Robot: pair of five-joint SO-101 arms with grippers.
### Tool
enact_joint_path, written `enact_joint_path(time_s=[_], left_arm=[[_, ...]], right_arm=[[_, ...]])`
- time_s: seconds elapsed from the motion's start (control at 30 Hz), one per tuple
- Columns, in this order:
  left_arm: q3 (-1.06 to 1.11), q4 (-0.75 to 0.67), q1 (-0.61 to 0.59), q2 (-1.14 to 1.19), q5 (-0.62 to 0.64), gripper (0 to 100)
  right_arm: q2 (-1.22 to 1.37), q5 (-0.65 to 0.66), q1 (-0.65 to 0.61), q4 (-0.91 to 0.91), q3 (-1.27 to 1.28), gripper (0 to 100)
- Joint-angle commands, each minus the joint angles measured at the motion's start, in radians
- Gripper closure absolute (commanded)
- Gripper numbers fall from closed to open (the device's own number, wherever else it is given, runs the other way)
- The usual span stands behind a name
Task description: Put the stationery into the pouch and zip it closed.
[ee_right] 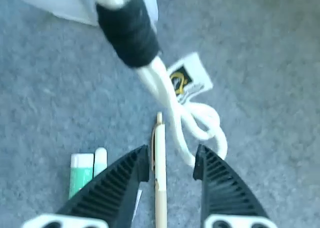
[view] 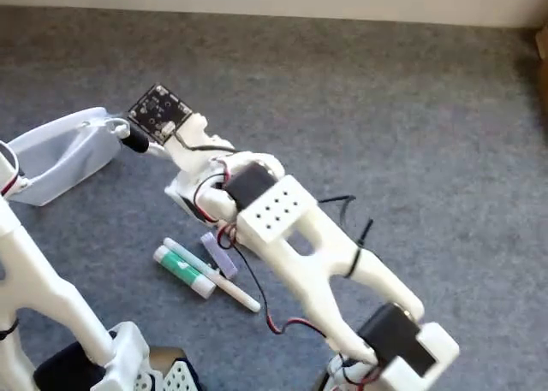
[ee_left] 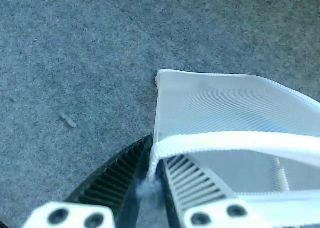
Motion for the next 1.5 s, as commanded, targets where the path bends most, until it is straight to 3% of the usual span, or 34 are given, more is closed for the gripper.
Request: enact_joint_path(time_s=[0.0, 0.7, 1.47], left_arm=[[-0.002, -0.005, -0.018, -0.012, 0.012, 99], [0.067, -0.048, -0.016, -0.012, 0.014, 99], [0.067, -0.041, -0.016, -0.012, 0.014, 99]], right_arm=[[0.036, 0.003, 0.013, 0.010, -0.067, 85.3], [0.392, 0.005, -0.053, -0.064, -0.124, 85.3], [0.518, 0.011, -0.024, -0.156, -0.124, 85.4]])
